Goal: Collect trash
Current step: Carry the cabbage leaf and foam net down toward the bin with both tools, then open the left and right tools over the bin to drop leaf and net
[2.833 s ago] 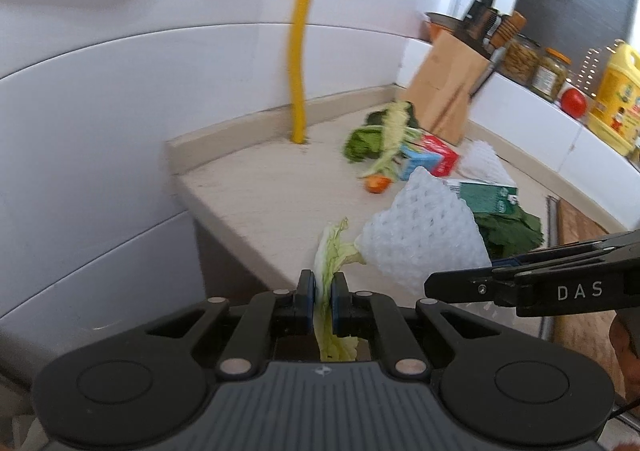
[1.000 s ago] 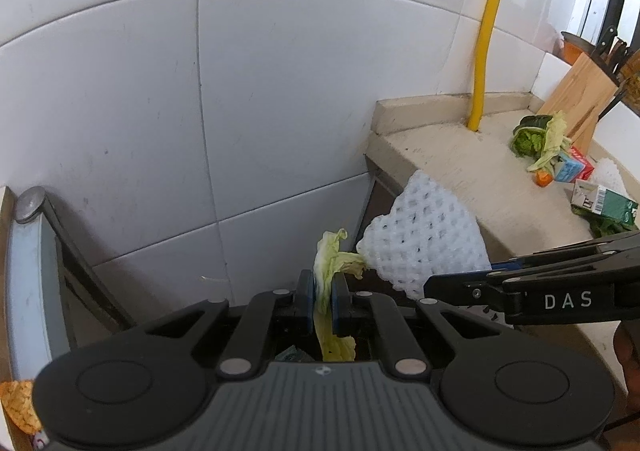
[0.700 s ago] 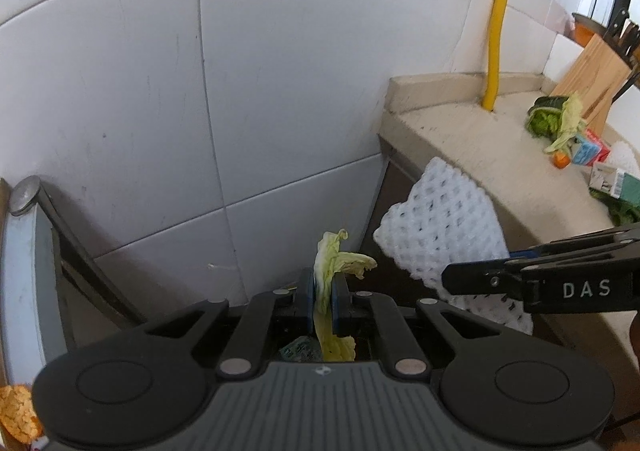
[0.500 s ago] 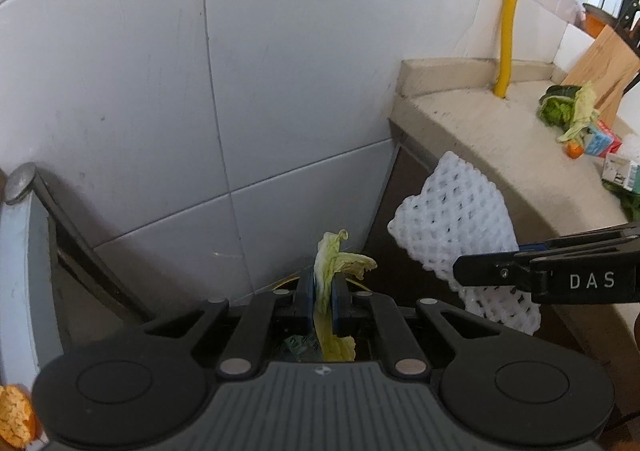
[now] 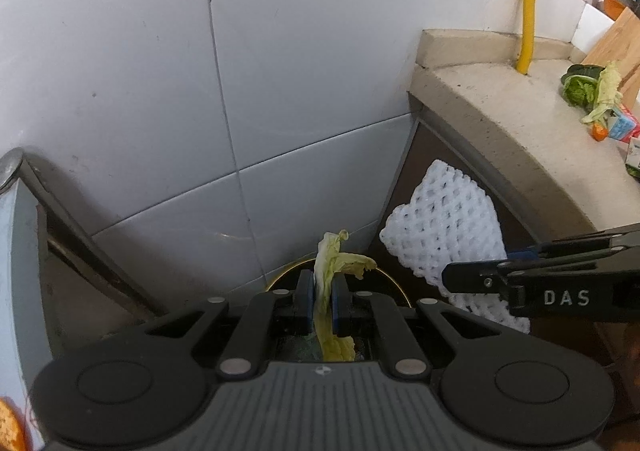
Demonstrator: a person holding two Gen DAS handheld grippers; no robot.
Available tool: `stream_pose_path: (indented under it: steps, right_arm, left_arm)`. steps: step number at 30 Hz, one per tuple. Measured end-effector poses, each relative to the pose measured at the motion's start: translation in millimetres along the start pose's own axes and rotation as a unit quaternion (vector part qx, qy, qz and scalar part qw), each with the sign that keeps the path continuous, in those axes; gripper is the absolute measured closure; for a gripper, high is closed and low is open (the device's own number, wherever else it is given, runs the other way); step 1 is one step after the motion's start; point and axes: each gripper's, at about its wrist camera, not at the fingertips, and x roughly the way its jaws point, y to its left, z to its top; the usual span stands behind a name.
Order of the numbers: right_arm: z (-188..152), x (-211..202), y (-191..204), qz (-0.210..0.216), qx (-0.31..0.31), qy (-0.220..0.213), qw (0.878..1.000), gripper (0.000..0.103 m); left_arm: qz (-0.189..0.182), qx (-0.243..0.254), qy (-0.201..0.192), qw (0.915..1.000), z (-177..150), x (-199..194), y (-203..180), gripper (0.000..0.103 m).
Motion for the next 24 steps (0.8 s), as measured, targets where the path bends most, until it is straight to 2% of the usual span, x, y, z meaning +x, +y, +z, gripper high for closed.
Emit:
stream_pose_path:
  steps: [11,24]
  right_arm:
    - [4,25,2,-0.008,0.004,0.024,1.000,0.074]
    - [7,45,3,-0.021,0.010,0.039,0.999,0.062]
  left_arm:
    - [0.012,0.000,0.011,0.9999,7,13,3,0.098]
    - [0.016,0.004,0.015,0.9997,9,18,5,0.093]
